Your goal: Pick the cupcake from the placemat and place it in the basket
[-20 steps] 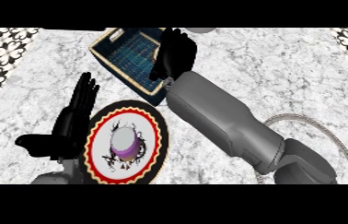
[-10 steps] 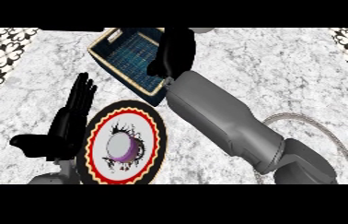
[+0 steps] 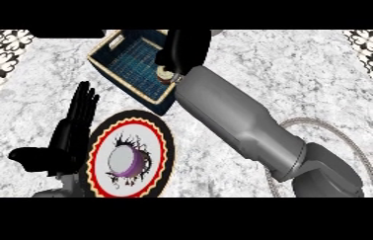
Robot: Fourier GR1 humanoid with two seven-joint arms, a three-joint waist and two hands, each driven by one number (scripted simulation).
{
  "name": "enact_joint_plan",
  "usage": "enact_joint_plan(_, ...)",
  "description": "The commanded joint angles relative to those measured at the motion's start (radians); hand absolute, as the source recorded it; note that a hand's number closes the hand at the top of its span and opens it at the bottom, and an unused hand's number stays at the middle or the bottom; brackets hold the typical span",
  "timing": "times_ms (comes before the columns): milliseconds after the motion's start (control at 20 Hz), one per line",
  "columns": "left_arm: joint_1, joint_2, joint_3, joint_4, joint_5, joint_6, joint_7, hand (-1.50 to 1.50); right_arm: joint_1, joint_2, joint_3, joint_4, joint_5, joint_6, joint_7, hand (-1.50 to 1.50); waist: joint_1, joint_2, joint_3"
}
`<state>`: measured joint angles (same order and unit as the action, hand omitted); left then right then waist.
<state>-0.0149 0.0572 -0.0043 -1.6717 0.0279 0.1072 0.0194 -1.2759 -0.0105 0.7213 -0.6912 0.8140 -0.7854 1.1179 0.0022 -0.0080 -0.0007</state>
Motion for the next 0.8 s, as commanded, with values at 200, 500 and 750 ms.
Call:
enact_joint_plan(200, 0.036, -0.002, 0.005, -0.022, -0.013, 0.018, -0.005, 0.0, -0.008, -0.066, -0.144, -0.118, 0.119, -0.061, 0.236, -1.5, -0.047, -0.018, 0.002)
enact_joint_plan(500, 0.031, 0.004, 0.028, -0.043, 0.0, 0.03, 0.029, 0.0, 0.184, -0.14, -0.173, -0.421, 0.172, 0.014, 0.192, -1.5, -0.077, -0.024, 0.003)
enact_joint_plan(750, 0.076, -0.004, -0.005, -0.076, -0.016, 0.023, 0.028, 0.0, 0.338, -0.155, -0.181, -0.724, 0.233, 0.069, 0.214, -1.5, -0.06, -0.018, 0.002)
